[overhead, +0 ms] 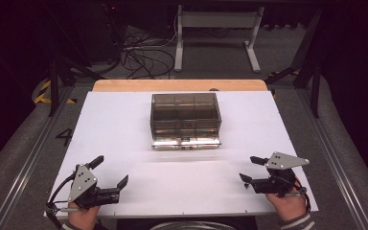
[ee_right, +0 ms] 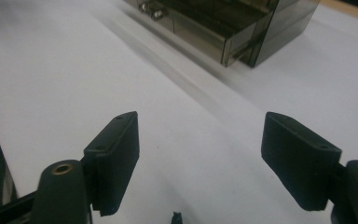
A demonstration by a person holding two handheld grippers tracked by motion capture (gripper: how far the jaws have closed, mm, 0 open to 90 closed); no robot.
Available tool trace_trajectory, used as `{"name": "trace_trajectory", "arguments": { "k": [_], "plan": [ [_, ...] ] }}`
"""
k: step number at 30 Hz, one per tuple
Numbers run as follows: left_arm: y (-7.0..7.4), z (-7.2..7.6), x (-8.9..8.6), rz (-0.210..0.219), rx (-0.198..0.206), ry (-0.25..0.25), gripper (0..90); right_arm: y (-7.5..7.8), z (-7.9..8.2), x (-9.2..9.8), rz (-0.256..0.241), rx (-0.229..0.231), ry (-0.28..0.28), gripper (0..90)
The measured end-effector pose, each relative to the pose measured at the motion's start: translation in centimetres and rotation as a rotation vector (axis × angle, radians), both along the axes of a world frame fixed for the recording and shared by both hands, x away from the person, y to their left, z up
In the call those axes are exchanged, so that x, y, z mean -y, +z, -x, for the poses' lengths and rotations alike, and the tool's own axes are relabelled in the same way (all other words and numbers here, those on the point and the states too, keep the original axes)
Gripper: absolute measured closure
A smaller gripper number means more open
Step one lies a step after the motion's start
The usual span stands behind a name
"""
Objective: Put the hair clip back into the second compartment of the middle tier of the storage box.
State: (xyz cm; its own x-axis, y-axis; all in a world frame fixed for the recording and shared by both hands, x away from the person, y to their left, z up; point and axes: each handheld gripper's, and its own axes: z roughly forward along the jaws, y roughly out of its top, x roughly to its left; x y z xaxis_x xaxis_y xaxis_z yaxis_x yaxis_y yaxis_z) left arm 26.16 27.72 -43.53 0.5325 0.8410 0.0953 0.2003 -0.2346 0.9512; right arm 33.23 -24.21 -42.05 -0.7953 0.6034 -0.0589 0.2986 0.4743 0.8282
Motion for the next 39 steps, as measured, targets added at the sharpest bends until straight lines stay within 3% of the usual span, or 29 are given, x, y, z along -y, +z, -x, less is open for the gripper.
{"name": "trace_trajectory", "arguments": {
  "k": [3, 10, 21, 39],
  "plan": [
    [0.0, 0.0, 0.0, 0.003, 0.0, 0.0, 1.8, -0.2, 0.0, -0.2, 0.042, -0.019, 0.0, 30.3],
    [0.0, 0.0, 0.0, 0.0, 0.001, 0.0, 1.8, -0.5, -0.1, -0.4, 0.08, -0.062, 0.007, 32.9],
    [0.0, -0.1, 0.1, -0.003, 0.002, -0.001, 1.8, -0.7, 0.0, -0.9, 0.201, -0.104, 0.026, 37.0],
    [0.0, -0.1, 0.1, -0.003, 0.0, -0.001, 2.0, -1.3, -0.1, -1.6, 0.315, -0.18, 0.053, 44.7]
  ]
}}
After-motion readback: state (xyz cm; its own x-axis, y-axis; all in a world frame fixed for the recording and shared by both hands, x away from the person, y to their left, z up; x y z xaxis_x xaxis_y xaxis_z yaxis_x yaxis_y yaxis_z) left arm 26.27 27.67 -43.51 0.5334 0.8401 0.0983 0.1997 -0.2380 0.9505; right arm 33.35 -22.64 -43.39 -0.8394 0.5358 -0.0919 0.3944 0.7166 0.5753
